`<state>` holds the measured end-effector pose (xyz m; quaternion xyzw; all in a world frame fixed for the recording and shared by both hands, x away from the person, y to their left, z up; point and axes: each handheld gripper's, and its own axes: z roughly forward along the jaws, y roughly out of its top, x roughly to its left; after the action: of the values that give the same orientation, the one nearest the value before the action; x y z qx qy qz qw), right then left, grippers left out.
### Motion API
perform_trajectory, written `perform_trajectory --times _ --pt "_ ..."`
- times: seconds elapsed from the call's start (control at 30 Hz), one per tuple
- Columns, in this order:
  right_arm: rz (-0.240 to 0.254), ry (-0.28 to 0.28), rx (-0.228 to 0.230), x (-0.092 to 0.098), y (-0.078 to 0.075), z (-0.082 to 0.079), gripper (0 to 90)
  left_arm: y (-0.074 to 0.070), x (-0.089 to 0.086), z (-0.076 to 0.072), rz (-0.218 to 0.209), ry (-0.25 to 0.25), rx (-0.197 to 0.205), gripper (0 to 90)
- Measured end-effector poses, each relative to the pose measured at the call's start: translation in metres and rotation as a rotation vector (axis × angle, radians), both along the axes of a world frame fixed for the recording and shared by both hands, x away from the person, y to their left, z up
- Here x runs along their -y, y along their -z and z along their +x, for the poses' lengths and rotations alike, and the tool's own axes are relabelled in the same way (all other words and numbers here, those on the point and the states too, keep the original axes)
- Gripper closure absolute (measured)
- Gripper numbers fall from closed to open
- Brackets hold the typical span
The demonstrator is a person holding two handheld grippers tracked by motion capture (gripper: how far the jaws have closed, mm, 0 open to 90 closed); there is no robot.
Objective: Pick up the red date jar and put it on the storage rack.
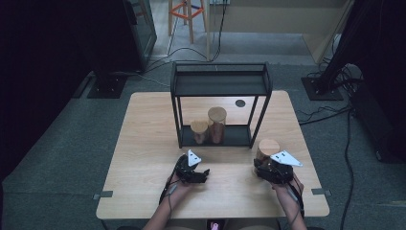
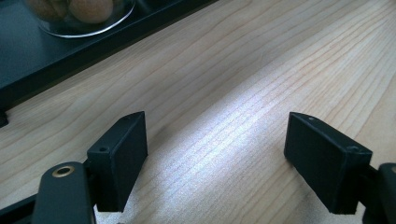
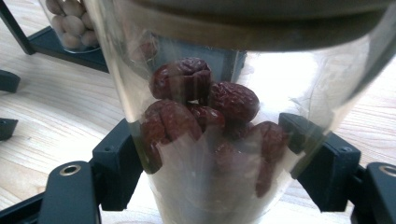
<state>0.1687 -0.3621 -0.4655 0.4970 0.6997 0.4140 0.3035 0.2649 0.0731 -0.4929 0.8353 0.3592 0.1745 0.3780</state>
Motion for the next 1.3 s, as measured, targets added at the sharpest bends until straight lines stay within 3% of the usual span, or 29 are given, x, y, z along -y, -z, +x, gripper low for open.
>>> perform_trajectory --times 0.53,1.3 --pt "0.035 -0.016 0.056 -0.012 0.005 0.001 24.9 0.0 0.0 0.0 -0.002 0.001 0.002 21.4" --pt "0.034 -0.041 0.068 -0.024 0.002 0.012 24.9 0.0 0.0 0.0 -0.002 0.003 0.001 21.4"
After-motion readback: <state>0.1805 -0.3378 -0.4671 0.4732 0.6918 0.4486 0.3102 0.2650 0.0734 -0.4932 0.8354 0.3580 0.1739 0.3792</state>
